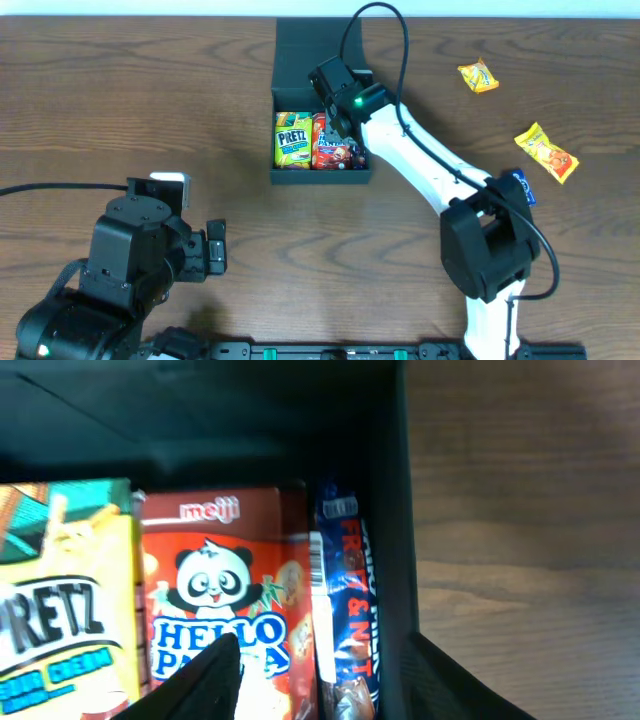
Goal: Pack container
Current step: 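Lower the Dairy Milk bar beside Hello Panda and open right gripper, then move the right gripper to the yellow Julie's Lemond packet and grasp it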
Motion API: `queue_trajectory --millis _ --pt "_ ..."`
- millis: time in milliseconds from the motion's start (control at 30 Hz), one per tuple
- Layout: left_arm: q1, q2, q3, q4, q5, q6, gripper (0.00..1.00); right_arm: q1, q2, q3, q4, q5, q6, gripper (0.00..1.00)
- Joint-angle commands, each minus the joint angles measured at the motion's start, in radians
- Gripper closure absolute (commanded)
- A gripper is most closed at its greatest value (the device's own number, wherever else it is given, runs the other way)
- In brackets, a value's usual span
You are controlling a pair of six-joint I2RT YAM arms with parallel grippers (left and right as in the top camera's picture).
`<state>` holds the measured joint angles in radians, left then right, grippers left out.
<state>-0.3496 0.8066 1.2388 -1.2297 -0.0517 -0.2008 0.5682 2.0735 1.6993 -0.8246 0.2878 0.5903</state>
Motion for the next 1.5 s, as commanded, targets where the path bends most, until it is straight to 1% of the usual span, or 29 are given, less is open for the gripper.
queue_trajectory --millis 0,133,300,333,367,600,900,1033,1167,1267,1467 --pt "0.003 -0.003 0.012 -0.001 0.000 0.021 0.05 0.000 -0.089 0.039 0.025 0.012 -0.052 0.45" --pt "0.003 -0.003 0.012 -0.001 0.000 0.021 0.05 -0.034 -0.159 0.039 0.069 0.012 -0.134 0.35" --pt "0.003 -0.003 0.012 -0.001 0.000 0.021 0.05 -0.111 -0.216 0.039 0.074 0.011 -0.189 0.20" --pt "0.003 -0.003 0.012 -0.001 0.000 0.021 0.05 -0.128 -0.223 0.039 0.072 0.011 -0.203 0.12" --pt "0.003 -0.003 0.012 -0.001 0.000 0.021 0.05 -0.145 -0.230 0.039 0.070 0.010 -0.215 0.01" --pt "0.003 -0.003 0.012 -0.001 0.000 0.021 0.05 -0.262 -0.249 0.039 0.014 -0.011 -0.363 0.01" --pt "0.003 -0.003 0.012 -0.001 0.000 0.021 0.05 -0.428 -0.248 0.039 -0.032 -0.016 -0.384 0.01" --pt "0.003 -0.003 0.012 -0.001 0.000 0.021 0.05 -0.497 -0.248 0.038 -0.032 -0.068 -0.422 0.01" --pt "0.003 -0.003 0.012 -0.001 0.000 0.021 0.05 -0.554 -0.247 0.037 -0.019 -0.073 -0.459 0.01" --pt "0.003 -0.003 0.012 -0.001 0.000 0.021 0.05 -0.602 -0.241 0.036 0.024 -0.146 -0.528 0.00" --pt "0.003 -0.003 0.012 -0.001 0.000 0.021 0.05 -0.652 -0.220 0.033 0.097 -0.165 -0.529 0.01"
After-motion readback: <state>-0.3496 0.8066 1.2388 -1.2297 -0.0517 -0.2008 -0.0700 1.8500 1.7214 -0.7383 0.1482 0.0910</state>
